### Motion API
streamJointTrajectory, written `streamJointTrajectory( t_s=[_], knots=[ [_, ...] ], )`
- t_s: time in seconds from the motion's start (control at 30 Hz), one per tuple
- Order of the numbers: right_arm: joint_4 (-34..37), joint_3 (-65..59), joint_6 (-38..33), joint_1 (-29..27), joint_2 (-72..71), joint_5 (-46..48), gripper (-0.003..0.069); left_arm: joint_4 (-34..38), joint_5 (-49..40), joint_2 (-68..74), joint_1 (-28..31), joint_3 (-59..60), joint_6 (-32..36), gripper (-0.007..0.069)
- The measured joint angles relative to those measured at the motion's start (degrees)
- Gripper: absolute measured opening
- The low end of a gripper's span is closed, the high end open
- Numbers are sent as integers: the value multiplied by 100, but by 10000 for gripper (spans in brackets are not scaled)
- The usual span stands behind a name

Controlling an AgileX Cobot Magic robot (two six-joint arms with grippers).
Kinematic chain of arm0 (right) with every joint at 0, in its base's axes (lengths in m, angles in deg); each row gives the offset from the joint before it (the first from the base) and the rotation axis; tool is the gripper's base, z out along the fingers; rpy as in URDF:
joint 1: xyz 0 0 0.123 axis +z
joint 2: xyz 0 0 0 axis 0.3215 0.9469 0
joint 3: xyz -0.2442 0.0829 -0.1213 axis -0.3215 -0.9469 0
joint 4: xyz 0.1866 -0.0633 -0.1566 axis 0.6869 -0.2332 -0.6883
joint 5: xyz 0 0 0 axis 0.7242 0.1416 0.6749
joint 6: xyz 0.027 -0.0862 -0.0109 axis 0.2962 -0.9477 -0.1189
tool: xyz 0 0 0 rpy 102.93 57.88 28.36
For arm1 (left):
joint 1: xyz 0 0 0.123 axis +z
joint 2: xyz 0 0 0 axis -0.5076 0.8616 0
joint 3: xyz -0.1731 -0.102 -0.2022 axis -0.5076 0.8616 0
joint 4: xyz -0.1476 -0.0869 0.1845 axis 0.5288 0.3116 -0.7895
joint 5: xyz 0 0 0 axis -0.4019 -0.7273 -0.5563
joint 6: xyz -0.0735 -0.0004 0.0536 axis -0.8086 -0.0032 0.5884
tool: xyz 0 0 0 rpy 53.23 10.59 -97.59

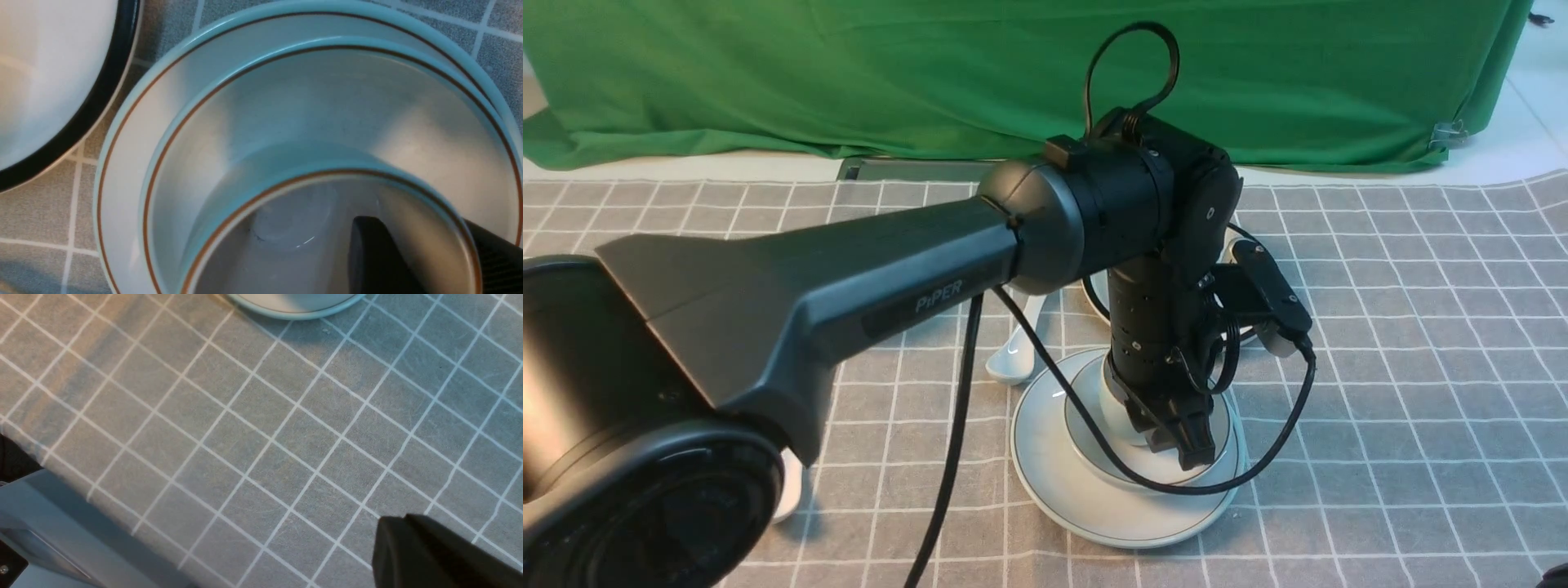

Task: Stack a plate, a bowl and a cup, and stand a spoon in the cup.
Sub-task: Use the left arm to put the blue teacup into the blue rice bowl in the middle, then use the left arm to grab a blue soup spoon

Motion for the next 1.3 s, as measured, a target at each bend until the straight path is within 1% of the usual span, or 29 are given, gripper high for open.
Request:
streamJointTrajectory(
  t_s=[0.03,0.07,0.13,0.2,0.23,0.27,0.3,0.33,0.37,0.4,0.47,0.53,0.57,0.6,0.63,0.67,0.7,0.77,0.83,0.87,0.9,0.93,0.97,1.0,1.17,1.3],
  knots=[
    [0,0,0,0,0,0,52,0,-6,0,0,0,0,267],
    [0,0,0,0,0,-13,52,0,-15,0,5,0,-5,321],
    [-5,0,0,0,0,-56,53,0,-30,-6,5,0,-43,381],
    [-5,0,0,0,0,-165,53,0,-38,-70,5,0,-69,465],
    [-5,0,0,0,0,-178,53,0,-38,-80,5,0,-69,472],
    [-5,0,0,0,0,-254,53,0,-44,-188,5,-34,-94,514],
    [-10,0,0,0,0,-271,54,0,-51,-225,5,-64,-115,524],
    [-10,0,0,0,0,-314,55,0,-52,-336,5,-126,-192,543],
    [-16,0,0,0,0,-370,57,-79,-56,-545,5,-250,-423,556],
    [-24,0,0,0,0,-389,58,-171,-56,-660,11,-352,-559,552],
    [-53,0,0,0,0,-426,62,-370,-56,-916,69,-548,-931,514],
    [-136,0,7,0,0,-439,64,-414,-50,-1056,344,-749,-1311,426],
    [-150,0,16,0,0,-439,64,-414,-50,-1064,344,-760,-1340,417],
    [-191,0,23,0,0,-439,64,-339,-50,-1065,520,-799,-1465,368],
    [-236,0,31,0,0,-446,67,-135,-61,-983,797,-814,-1585,301],
    [-255,0,62,0,0,-446,67,-21,-61,-878,999,-814,-1617,259],
    [-268,0,91,0,0,-446,67,72,-45,-737,1190,-814,-1656,225],
    [-290,0,155,0,0,-446,69,180,140,-397,1516,-814,-1711,188],
    [-293,0,168,0,0,-431,69,180,303,-191,1679,-814,-1722,185],
    [-295,0,173,0,0,-422,69,218,545,57,1873,-814,-1738,198],
    [-295,0,175,0,0,-422,69,218,572,99,1893,-814,-1738,201],
    [-301,0,175,0,0,-422,69,250,792,298,2024,-814,-1738,235],
    [-301,0,175,0,0,-428,69,250,792,322,2035,-814,-1738,235],
    [-301,0,175,0,0,-434,69,250,1009,496,2101,-814,-1738,277],
    [-301,0,175,0,0,-445,69,147,1352,802,2134,-814,-1738,385],
    [-301,0,179,0,0,-447,69,118,1454,963,2134,-814,-1738,427]
  ],
)
